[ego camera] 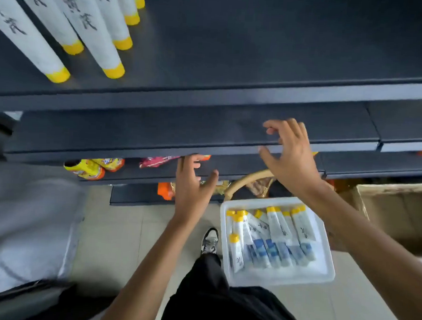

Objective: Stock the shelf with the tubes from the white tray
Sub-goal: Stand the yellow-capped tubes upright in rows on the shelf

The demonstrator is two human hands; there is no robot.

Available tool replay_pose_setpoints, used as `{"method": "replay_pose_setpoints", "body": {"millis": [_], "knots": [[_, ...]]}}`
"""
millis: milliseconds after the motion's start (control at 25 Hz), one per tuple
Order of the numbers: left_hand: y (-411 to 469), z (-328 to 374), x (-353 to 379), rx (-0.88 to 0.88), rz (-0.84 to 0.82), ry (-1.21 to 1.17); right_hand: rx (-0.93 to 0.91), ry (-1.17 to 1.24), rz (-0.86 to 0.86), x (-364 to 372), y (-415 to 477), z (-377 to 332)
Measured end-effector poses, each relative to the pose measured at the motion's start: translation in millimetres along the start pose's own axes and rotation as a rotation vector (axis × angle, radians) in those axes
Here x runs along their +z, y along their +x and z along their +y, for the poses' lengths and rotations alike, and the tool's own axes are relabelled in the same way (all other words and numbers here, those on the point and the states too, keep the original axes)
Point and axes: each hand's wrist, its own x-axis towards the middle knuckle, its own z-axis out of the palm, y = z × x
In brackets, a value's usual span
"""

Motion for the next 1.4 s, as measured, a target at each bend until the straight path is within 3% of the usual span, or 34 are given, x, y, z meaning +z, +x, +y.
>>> {"method": "replay_pose_setpoints", "body": {"millis": [360,640,840,920,1160,1280,1400], "knots": [[-84.5,-99.7,147.0,-0.236,-0.499,0.403,0.516,-0.117,-0.183,14.6,-186.7,154.3],[-102.3,-183.9,230.1,-0.259,-0.754,0.702,0.612,-0.123,-0.272,54.3,-275.1,211.9],[-91.3,-223.6,273.9,-0.587,-0.572,0.758,0.584,-0.061,-0.237,87.4,-299.1,241.6],[-90.3,-233.2,283.2,-0.637,-0.505,0.772,0.593,-0.045,-0.223,96.3,-306.8,249.1],[-97.4,-237.4,288.3,-0.472,-0.535,0.765,0.645,-0.043,-0.278,109.3,-306.8,258.7],[-103.2,-225.7,265.6,-0.393,-0.518,0.612,0.675,-0.055,-0.375,126.4,-287.5,265.8],[-109.4,-202.1,240.1,-0.384,-0.363,0.370,0.659,-0.080,-0.493,159.2,-265.4,278.1]]}}
